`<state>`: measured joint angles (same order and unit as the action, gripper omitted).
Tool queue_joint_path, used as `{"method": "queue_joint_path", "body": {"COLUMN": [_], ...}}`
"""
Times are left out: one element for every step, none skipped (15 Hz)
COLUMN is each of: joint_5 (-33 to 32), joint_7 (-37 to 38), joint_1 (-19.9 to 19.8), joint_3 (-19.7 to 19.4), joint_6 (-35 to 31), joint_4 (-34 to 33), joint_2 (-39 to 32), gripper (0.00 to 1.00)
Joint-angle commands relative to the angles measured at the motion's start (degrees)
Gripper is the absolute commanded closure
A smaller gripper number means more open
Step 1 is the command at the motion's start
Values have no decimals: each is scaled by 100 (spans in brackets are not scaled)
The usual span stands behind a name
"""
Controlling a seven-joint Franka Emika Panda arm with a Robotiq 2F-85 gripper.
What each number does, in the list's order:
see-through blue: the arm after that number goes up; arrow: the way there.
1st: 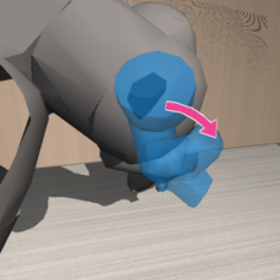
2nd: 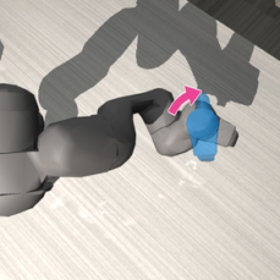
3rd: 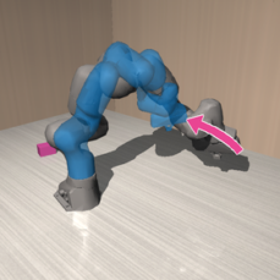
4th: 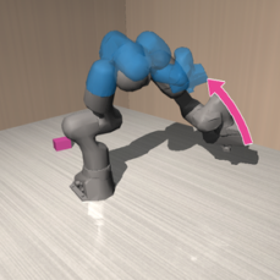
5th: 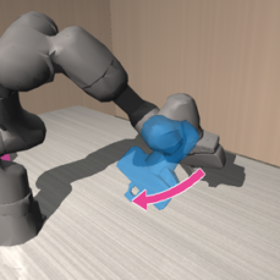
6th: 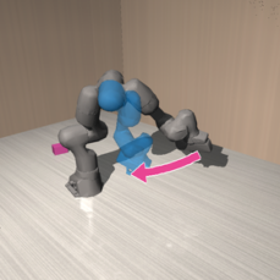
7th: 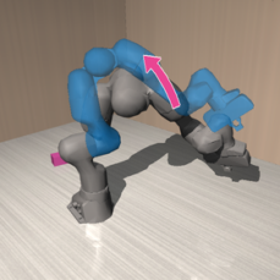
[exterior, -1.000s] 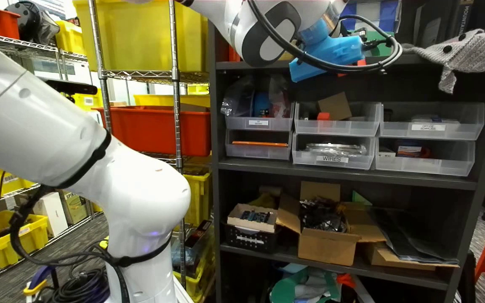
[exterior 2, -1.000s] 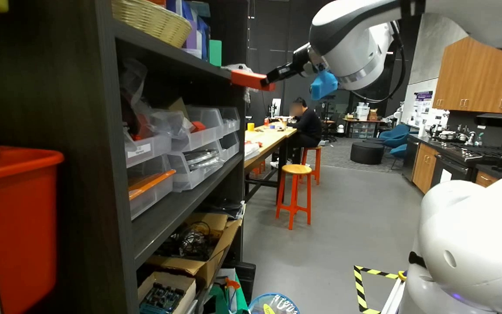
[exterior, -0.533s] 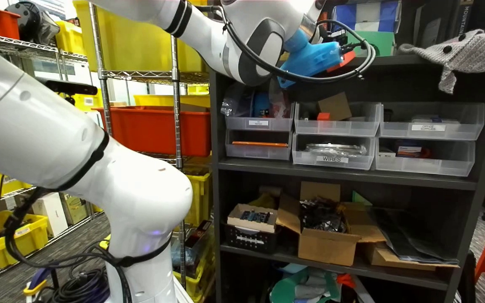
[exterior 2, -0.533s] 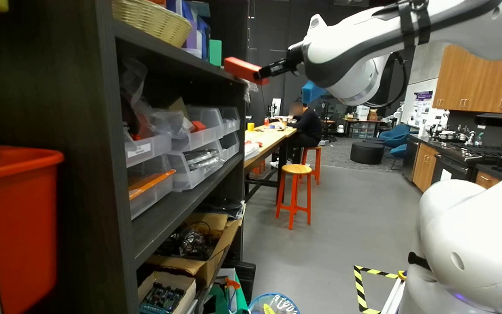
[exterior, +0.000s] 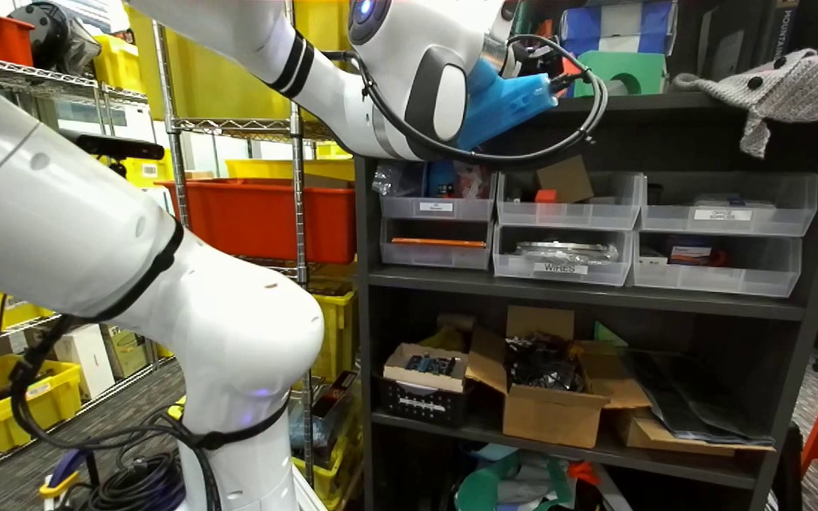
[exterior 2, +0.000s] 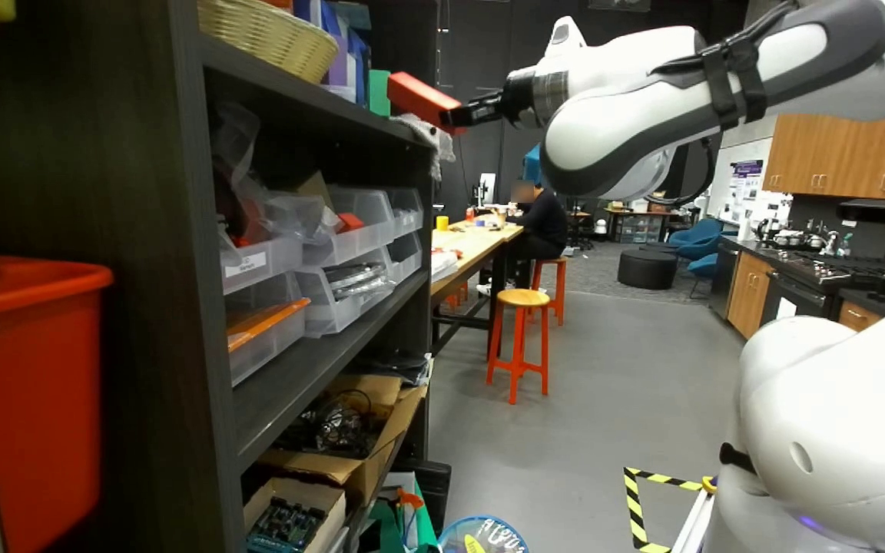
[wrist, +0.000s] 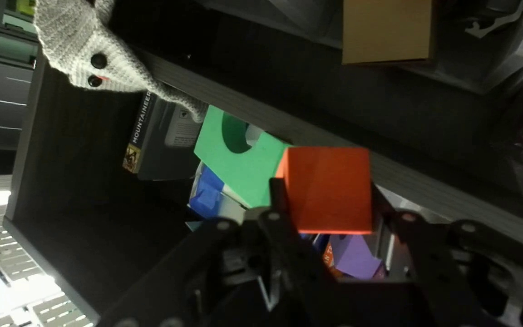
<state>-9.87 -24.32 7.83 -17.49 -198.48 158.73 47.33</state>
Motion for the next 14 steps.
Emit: {"method": "queue_joint_path", "body": {"joint_5": [-378,-430,-462,-491,-518,-557,-585,-608,-647,-677,-674,-664,-649,-653], "joint_7": [317,361,398,414,420,399,388,380,355,335,345,367,380,371], "joint_1": [-205,-230,-283,-319,-323,-329,-324,-341,-347,-376,-427,-458,-483,-534], "joint_3": [127,155,222,274,318,372,416,484,548,632,724,803,874,959], "joint_6": [3,4,5,6,7,11,33,156,294,432,525,621,709,791], "joint_4": [42,26,14,-6,-11,-22,-26,-73,-106,-158,-203,-238,-265,-291], "joint_2": [386,480,590,692,735,733,747,789,830,863,889,975,1069,1211], "gripper": [85,85,85,85,85,85,85,85,85,85,85,85,85,85]}}
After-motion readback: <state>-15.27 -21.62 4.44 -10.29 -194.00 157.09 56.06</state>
